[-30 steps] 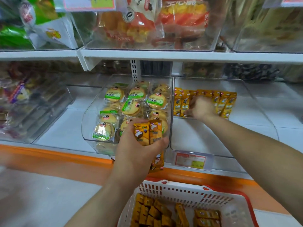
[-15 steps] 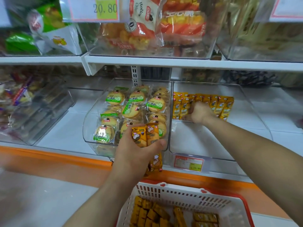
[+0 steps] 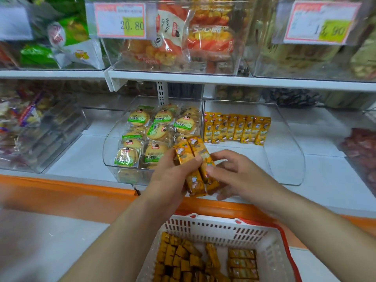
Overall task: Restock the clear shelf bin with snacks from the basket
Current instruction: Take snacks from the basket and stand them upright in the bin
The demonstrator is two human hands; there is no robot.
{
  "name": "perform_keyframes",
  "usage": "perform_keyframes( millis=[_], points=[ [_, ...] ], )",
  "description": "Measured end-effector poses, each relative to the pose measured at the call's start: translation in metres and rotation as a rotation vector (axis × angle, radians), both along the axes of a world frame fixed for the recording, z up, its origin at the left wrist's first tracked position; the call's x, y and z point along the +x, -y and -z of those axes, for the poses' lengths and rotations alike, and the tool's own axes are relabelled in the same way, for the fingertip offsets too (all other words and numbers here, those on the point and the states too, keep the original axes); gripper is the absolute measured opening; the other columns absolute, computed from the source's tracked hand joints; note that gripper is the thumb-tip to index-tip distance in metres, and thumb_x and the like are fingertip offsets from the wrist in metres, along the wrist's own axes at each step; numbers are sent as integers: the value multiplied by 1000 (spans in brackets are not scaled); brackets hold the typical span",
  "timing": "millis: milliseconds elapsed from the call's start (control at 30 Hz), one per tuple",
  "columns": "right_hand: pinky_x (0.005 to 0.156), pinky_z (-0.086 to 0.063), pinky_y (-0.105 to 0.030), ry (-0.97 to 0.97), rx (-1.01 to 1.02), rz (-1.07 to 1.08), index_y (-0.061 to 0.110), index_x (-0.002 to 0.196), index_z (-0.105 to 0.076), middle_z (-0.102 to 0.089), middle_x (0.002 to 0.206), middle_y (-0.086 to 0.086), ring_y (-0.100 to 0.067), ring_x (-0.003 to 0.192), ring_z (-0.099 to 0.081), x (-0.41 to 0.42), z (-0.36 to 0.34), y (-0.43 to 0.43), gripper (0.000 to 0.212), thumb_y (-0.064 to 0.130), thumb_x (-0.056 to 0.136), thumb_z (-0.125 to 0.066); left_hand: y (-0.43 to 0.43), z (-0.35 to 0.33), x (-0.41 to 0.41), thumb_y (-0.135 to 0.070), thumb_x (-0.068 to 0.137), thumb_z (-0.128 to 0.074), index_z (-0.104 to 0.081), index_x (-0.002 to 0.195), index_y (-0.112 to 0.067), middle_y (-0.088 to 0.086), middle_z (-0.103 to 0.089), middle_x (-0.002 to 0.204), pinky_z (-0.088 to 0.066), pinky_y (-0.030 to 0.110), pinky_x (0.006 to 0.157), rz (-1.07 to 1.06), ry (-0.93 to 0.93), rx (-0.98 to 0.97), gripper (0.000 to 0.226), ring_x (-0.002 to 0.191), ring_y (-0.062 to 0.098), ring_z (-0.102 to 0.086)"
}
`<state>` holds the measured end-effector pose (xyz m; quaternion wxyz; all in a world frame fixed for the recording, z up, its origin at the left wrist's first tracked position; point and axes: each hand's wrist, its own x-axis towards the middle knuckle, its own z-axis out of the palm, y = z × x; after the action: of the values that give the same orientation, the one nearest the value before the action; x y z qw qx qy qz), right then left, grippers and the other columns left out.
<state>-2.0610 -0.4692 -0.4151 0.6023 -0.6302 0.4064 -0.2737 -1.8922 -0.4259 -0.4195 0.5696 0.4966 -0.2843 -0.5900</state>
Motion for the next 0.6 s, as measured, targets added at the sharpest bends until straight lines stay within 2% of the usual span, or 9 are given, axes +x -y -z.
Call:
perform_keyframes(
  millis=[133, 233, 300, 400, 467, 533, 600],
  points=[
    [64, -58, -31, 58, 37, 14, 22, 115, -64, -73, 83, -3, -33, 72, -74, -11, -4, -2, 36, 14, 84, -78, -3, -1, -4, -9, 97, -64, -61, 126, -8, 21, -73, 120, -58, 63, 91, 55, 8, -59, 30, 109, 41, -72],
    [63, -57, -29, 66, 61, -21, 26, 113, -67, -74, 82, -3, -26, 73, -74, -18, -3, 0, 36, 16, 81, -81, -3, -1, -6, -13, 97, -66, -63, 122, -12, 18, -76, 114, -59, 60, 90, -2, 89, -63, 25, 104, 37, -74],
    [64, -58, -29, 49, 34, -1, 31, 108, -71, -72, 77, 3, -20, 75, -73, -21, 0, 3, 31, 18, 81, -81, 0, 1, -7, -17, 97, -68, -66, 114, -16, 12, -78, 105, -62, 55, 86, -93, 222, -69, 17, 99, 32, -76],
    [69, -61, -35, 122, 35, 87, 29, 104, -76, -68, 75, 6, -19, 74, -70, -26, 3, 10, 26, 12, 85, -76, 2, 3, -6, -19, 96, -71, -65, 110, -18, 7, -79, 98, -63, 47, 81, -135, 401, -71, 16, 92, 25, -77],
    [66, -58, -32, 252, 37, 174, 23, 107, -74, -70, 82, 1, -19, 74, -69, -28, 4, 14, 26, 11, 84, -76, 0, 6, -9, -15, 95, -71, -63, 111, -16, 6, -79, 96, -63, 46, 83, -62, 454, -58, 18, 88, 20, -78],
    [64, -57, -31, 337, 1, 303, 19, 111, -70, -70, 87, -4, -19, 74, -70, -28, 5, 18, 32, 15, 81, -79, -3, 10, -17, -15, 94, -72, -62, 111, -17, 6, -79, 94, -61, 43, 83, 27, 488, -49, 19, 84, 17, -78],
    [64, -58, -35, 313, -67, 412, 20, 112, -67, -72, 89, -1, -19, 77, -72, -27, 8, 23, 39, 24, 77, -83, -5, 14, -24, -18, 94, -73, -63, 112, -19, 2, -80, 93, -61, 40, 81, 96, 510, -38, 21, 85, 16, -78]
  ],
)
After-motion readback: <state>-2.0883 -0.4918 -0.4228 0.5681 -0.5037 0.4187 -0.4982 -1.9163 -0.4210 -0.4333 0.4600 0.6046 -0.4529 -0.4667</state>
